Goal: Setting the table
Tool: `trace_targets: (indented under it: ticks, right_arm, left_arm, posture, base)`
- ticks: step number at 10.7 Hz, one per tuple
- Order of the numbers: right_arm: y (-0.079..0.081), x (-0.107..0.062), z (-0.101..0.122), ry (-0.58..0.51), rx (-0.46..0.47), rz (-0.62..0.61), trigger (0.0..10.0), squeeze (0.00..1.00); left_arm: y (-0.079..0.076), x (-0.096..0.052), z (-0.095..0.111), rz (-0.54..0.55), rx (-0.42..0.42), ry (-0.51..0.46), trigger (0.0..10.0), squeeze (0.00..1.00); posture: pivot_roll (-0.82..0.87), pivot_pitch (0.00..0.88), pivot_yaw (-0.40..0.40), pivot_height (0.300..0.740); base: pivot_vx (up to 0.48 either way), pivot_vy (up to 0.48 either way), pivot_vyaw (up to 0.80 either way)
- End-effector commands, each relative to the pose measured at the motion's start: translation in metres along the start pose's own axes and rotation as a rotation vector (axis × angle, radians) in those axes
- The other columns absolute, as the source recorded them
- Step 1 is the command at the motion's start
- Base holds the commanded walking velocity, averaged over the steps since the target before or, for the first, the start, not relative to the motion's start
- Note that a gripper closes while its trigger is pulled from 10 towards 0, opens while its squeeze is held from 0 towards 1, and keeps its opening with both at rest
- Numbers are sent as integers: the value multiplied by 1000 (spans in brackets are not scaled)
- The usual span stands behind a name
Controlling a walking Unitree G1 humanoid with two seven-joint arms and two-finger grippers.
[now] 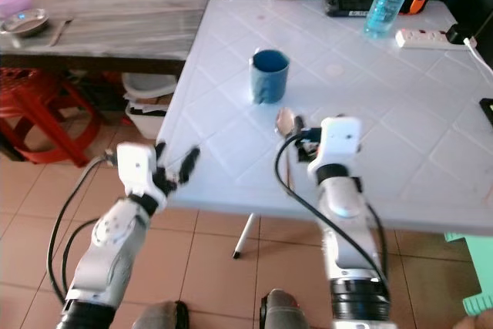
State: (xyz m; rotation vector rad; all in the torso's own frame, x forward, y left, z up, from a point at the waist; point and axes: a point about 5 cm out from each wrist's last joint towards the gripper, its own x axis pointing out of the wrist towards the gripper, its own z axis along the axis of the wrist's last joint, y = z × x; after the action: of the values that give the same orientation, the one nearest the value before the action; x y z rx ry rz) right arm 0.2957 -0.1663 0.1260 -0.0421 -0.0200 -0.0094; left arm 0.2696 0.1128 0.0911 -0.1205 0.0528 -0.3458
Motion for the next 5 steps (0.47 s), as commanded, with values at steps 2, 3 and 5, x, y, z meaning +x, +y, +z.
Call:
trace_targets:
  ticks: [2,3,5]
  right_arm:
    - [4,6,-7,63,27,26,10000,0]
    - [5,8,-8,78,22,36,10000,0]
    - [11,10,-11,106,33,42,10000,0]
  left_arm:
    - [0,-3,-5,-19,1,35,10000,0]
    - [-1,-5,-8,-36,-2,48,10000,0]
    - [-6,-7,-10,-65,-14,67,10000,0]
  posture:
    - [-97,114,48,740]
    - [-94,119,49,740]
    - [-88,124,49,740]
  base:
    - [0,0,0]
    - [0,0,0]
    - [0,0,0]
